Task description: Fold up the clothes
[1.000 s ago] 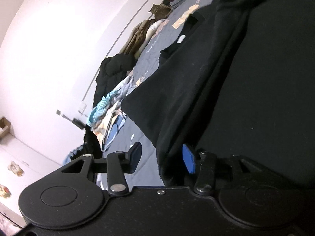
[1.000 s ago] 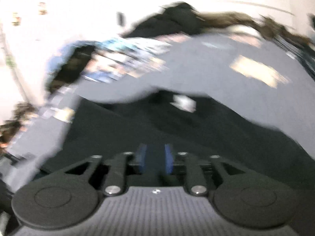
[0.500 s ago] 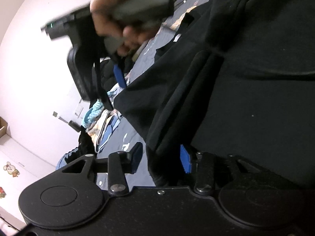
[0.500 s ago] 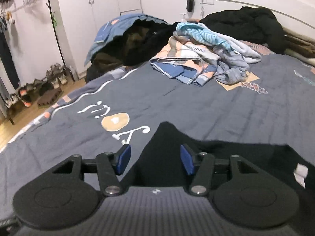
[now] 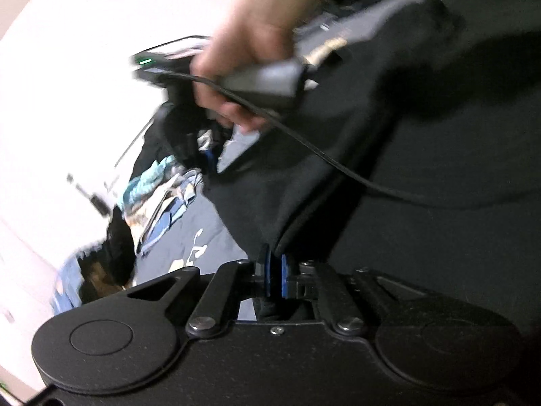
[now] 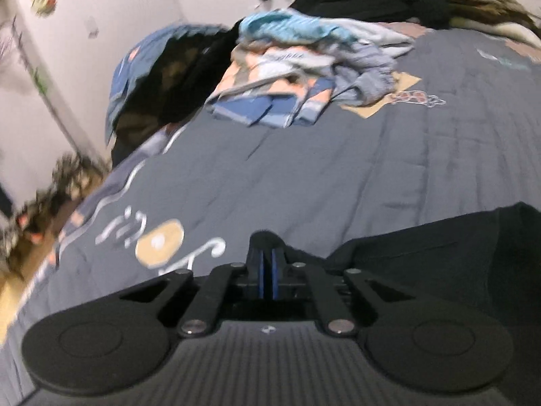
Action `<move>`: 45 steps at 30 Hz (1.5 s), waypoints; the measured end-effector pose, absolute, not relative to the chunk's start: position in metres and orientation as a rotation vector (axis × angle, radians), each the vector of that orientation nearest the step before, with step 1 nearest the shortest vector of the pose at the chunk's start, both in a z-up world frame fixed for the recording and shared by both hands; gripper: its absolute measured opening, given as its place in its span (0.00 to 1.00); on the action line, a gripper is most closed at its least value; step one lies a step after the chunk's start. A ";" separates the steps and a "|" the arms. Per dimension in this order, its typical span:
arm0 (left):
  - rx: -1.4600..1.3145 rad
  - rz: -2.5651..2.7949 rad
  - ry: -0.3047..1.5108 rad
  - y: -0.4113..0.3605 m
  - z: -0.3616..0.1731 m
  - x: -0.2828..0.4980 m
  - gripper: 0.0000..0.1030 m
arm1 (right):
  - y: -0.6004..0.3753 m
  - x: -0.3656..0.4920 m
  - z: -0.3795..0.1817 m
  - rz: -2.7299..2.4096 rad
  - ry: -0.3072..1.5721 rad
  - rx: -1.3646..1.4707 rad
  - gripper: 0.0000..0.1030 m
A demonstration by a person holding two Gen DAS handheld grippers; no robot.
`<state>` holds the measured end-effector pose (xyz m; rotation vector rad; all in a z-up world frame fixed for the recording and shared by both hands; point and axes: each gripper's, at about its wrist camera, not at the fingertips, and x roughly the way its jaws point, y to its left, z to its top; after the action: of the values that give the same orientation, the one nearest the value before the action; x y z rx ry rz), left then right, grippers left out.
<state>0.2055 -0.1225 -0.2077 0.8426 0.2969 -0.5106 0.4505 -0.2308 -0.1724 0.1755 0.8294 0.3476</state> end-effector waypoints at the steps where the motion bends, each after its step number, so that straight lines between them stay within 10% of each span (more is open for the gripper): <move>1: 0.829 -0.513 0.318 -0.123 -0.211 0.207 0.06 | -0.233 0.452 -0.175 0.335 0.830 0.199 0.03; 4: 0.789 -0.525 0.377 -0.123 -0.220 0.213 0.13 | -0.236 0.451 -0.175 0.325 0.824 0.234 0.04; 8: 0.635 -0.552 0.425 -0.099 -0.192 0.223 0.47 | -0.237 0.440 -0.164 0.359 0.798 0.220 0.19; 12: 0.329 -0.516 0.450 -0.061 -0.156 0.237 0.51 | -0.243 0.405 -0.135 0.363 0.727 0.126 0.46; 31: -0.146 -0.509 0.511 -0.105 -0.107 0.210 0.52 | -0.323 0.161 -0.024 0.131 0.536 0.011 0.51; 45: -0.072 -0.402 0.586 -0.188 -0.106 0.139 0.60 | -0.405 0.056 -0.070 -0.037 0.552 0.148 0.58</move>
<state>0.1389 -0.1877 -0.1059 -0.0718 0.5864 -0.4020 0.0559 -0.4052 -0.0699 0.1482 0.5519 -0.0367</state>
